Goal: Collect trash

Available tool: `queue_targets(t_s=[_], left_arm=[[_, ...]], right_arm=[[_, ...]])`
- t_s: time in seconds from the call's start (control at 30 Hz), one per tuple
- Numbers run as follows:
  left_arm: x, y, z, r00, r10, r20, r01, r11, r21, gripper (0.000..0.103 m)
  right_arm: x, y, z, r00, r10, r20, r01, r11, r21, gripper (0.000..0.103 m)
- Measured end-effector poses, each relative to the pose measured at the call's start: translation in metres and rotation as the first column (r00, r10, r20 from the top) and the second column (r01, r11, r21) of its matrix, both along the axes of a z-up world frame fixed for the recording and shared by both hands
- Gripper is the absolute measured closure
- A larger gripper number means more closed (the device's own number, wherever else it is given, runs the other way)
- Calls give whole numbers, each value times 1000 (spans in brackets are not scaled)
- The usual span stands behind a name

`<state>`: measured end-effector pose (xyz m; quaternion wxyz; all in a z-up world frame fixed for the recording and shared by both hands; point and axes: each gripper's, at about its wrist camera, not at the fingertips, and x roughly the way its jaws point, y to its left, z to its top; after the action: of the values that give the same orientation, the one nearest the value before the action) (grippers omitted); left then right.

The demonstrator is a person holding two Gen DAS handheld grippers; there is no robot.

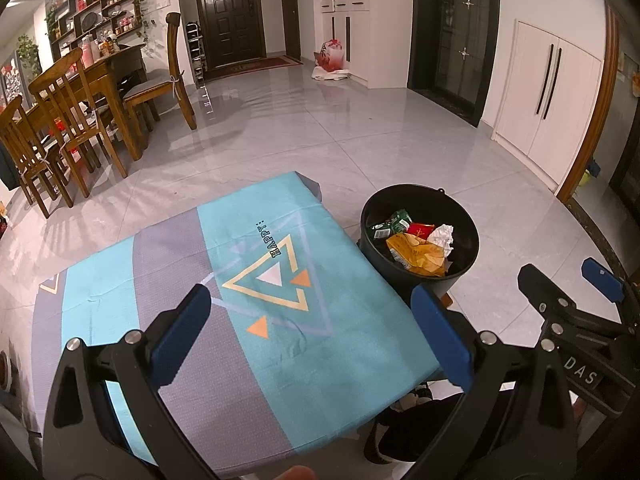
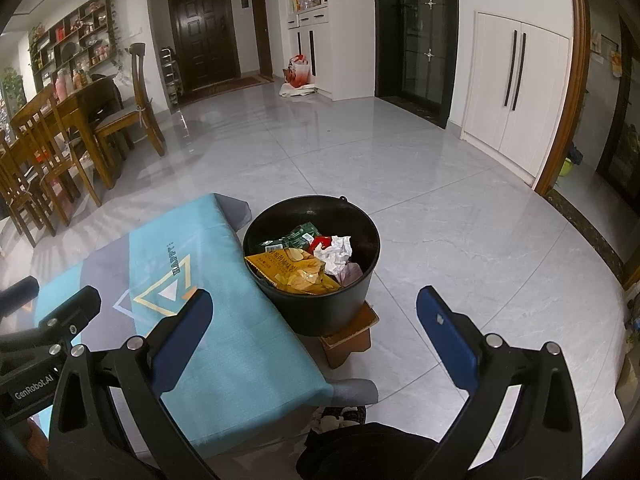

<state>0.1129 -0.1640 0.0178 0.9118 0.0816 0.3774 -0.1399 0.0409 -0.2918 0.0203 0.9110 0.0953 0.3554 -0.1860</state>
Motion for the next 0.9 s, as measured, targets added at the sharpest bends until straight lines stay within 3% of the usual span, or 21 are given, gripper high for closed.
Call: queue_targets(t_s=[0.9], left_arm=[[-3, 0, -1, 1000, -7, 0, 7, 1000, 2, 3]], right_arm=[[-1, 1, 0, 1000, -2, -2, 2, 1000, 0, 3]])
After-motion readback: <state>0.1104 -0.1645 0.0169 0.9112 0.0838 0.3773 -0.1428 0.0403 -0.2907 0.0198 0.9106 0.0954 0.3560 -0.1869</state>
